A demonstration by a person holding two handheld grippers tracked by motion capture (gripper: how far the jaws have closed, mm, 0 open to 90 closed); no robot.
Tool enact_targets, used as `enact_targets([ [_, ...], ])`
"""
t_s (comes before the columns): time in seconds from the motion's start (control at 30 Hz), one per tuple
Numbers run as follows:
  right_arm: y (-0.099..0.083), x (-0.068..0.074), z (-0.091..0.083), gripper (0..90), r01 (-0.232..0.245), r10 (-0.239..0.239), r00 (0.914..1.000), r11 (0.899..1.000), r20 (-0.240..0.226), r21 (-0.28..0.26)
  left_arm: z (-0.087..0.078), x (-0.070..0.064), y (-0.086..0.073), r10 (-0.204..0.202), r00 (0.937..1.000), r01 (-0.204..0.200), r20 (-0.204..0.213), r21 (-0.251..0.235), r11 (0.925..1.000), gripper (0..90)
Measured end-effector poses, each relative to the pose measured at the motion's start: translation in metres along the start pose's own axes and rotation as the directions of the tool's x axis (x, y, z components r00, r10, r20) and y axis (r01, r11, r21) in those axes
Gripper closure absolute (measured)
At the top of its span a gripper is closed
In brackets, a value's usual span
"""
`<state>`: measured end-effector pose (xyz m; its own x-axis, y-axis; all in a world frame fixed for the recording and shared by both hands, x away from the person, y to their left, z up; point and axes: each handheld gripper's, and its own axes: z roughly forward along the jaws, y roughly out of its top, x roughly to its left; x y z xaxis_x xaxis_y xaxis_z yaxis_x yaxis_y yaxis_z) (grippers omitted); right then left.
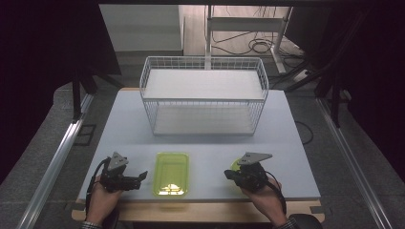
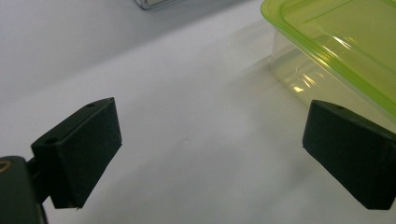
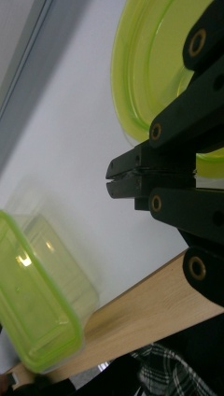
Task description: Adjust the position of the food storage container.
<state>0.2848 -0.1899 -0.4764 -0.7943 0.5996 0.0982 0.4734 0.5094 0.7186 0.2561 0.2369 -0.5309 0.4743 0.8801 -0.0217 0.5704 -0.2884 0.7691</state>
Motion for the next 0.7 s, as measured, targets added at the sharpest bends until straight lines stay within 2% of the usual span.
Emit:
enact_targets([
  [0.1, -0.001, -0.002, 0.0, 88.6, -0.009, 0.009, 0.9999, 1.0, -0.011, 0.0, 0.0, 0.0, 0.0, 0.005, 1.0, -0.005, 0.001, 0.006, 1.0, 4.4],
  [0.27, -0.003, -0.007, -0.004, 88.6, -0.014, 0.014, 0.9999, 1.0, 0.006, 0.002, 0.0, -0.001, 0.0, 0.005, 1.0, -0.005, 0.003, 0.007, 1.0, 4.4],
  [0.53, -0.01, -0.025, -0.017, 88.6, -0.048, 0.049, 0.9975, 0.999, 0.052, -0.006, 0.001, -0.002, 0.0, 0.003, 1.0, -0.003, 0.009, 0.009, 1.0, 4.4],
  [0.7, -0.017, -0.042, -0.028, 88.5, -0.079, 0.08, 0.9933, 0.997, 0.083, -0.017, 0.001, -0.003, 0.001, 0.006, 0.9999, -0.006, 0.01, 0.011, 0.9999, 4.5],
])
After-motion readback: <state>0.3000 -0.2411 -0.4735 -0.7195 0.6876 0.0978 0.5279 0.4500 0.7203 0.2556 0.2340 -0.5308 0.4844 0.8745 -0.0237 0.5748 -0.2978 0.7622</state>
